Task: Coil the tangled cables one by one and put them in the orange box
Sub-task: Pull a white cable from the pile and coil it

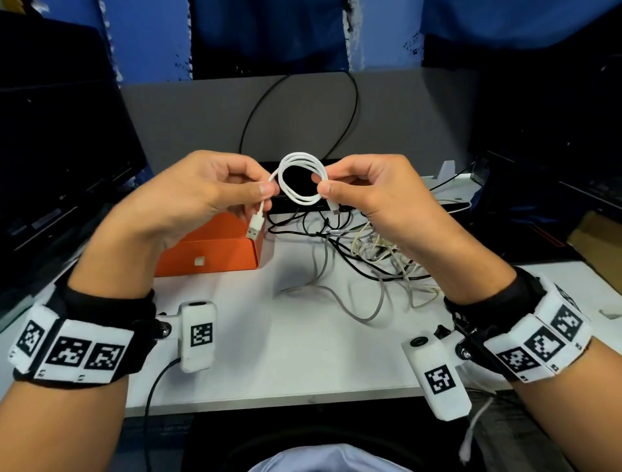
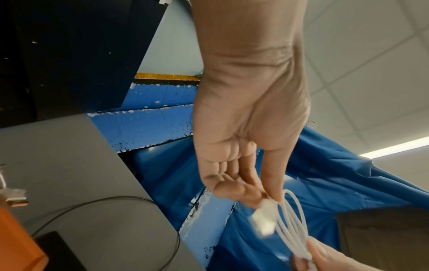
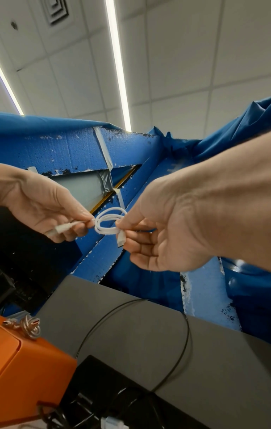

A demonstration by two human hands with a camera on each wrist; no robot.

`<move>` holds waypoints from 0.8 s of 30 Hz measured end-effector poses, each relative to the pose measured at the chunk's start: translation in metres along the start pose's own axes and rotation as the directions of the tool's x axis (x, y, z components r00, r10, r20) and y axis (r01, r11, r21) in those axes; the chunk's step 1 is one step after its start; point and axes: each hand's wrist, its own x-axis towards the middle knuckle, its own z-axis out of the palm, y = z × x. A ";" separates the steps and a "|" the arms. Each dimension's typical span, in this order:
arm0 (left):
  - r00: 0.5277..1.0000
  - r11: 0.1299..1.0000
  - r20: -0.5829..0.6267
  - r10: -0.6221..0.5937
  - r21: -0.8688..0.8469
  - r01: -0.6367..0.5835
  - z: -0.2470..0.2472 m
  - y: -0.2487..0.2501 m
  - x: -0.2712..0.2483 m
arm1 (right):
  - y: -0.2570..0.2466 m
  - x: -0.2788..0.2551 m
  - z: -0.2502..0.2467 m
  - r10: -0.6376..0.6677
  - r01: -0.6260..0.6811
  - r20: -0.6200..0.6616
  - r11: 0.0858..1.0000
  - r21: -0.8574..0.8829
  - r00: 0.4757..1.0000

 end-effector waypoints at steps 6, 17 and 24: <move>0.998 0.879 -0.063 -0.028 -0.477 -0.006 0.010 0.001 0.007 | 0.000 -0.002 0.007 -0.125 0.105 -0.058 0.956 -0.272 0.990; 0.957 0.949 -0.273 0.095 -0.267 -0.170 0.037 0.004 0.008 | 0.001 0.000 0.002 -0.025 0.024 -0.046 0.999 -0.036 0.999; 0.816 0.884 -0.394 0.422 0.379 -0.274 0.049 -0.009 0.010 | 0.001 0.002 0.001 0.076 -0.085 0.045 0.963 0.254 0.996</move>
